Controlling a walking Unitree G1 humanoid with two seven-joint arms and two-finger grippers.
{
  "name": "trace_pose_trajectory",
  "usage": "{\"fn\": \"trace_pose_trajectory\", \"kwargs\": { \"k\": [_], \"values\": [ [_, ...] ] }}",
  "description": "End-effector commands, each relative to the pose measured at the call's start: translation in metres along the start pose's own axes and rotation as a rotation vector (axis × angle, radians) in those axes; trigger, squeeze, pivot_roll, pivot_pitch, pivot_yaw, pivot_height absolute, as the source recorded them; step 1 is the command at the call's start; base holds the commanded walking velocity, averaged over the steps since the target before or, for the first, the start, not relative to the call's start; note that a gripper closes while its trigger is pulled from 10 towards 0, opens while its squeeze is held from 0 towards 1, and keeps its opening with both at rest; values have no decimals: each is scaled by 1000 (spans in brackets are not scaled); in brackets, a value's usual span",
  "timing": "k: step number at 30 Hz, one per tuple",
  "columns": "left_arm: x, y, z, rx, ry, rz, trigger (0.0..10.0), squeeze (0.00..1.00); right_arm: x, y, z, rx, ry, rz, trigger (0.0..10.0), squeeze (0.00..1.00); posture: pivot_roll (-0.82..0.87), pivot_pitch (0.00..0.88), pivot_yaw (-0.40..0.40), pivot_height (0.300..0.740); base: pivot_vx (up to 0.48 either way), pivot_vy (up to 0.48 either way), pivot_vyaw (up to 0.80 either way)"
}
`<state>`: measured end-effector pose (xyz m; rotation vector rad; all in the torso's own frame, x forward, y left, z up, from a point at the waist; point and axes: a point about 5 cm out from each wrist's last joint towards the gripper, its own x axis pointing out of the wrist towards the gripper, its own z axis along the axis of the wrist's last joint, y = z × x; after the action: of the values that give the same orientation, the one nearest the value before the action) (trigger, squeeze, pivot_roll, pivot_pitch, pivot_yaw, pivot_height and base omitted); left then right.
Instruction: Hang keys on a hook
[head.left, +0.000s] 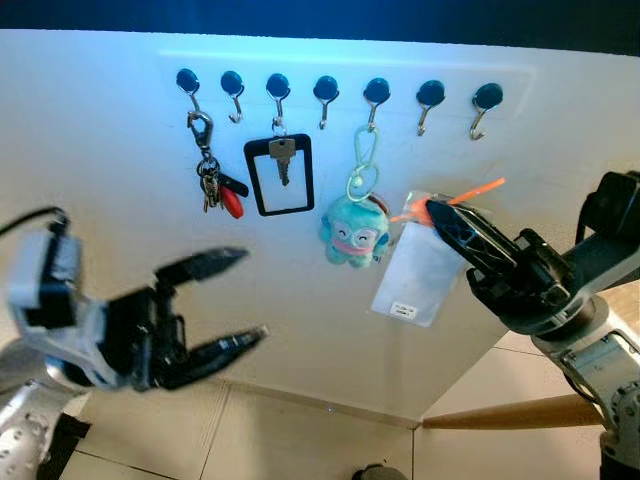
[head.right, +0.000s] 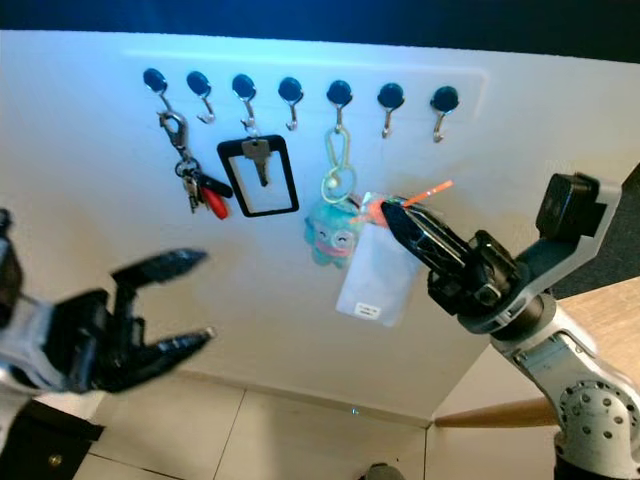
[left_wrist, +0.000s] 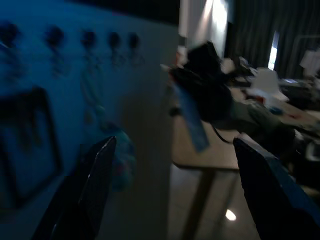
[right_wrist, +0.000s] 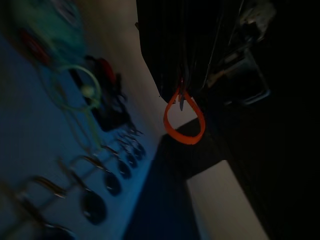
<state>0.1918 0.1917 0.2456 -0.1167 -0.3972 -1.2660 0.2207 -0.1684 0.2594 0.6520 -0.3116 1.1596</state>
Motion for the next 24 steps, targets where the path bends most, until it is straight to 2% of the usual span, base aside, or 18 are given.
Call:
{"fn": "trace_pose_trajectory", "kwargs": {
  "k": [1,3,7,12,13,14,18,21,24],
  "values": [
    [-2,5,12,37,-84,37,10000,0,5,4,-4,37,12,59,10000,0,-119,72,43,740,0,0,0],
    [3,8,19,54,-106,15,10000,0,9,4,-6,55,16,92,10000,0,-113,70,40,740,0,0,0],
    [8,10,17,51,-100,-4,10000,0,14,4,-9,68,27,120,10000,0,-108,63,38,740,0,0,0],
    [19,27,13,66,-92,34,10000,0,19,3,-15,81,56,135,10000,0,-97,54,32,740,0,0,0],
    [21,33,14,49,-104,44,10000,0,19,2,-17,83,65,134,10000,0,-98,49,33,740,0,0,0],
    [21,33,14,49,-104,44,10000,0,19,2,-17,83,65,134,10000,0,-98,49,33,740,0,0,0],
    [24,32,5,-54,-62,-43,10000,0,21,0,-18,75,71,137,10000,0,-102,39,43,740,0,0,0],
    [25,32,3,-72,-50,-52,10000,0,21,0,-18,73,71,139,10000,0,-102,39,43,740,0,0,0],
    [22,27,-8,-144,40,-109,10000,0,23,1,-17,61,72,144,10000,0,-104,43,55,740,0,0,0]
  ]
}}
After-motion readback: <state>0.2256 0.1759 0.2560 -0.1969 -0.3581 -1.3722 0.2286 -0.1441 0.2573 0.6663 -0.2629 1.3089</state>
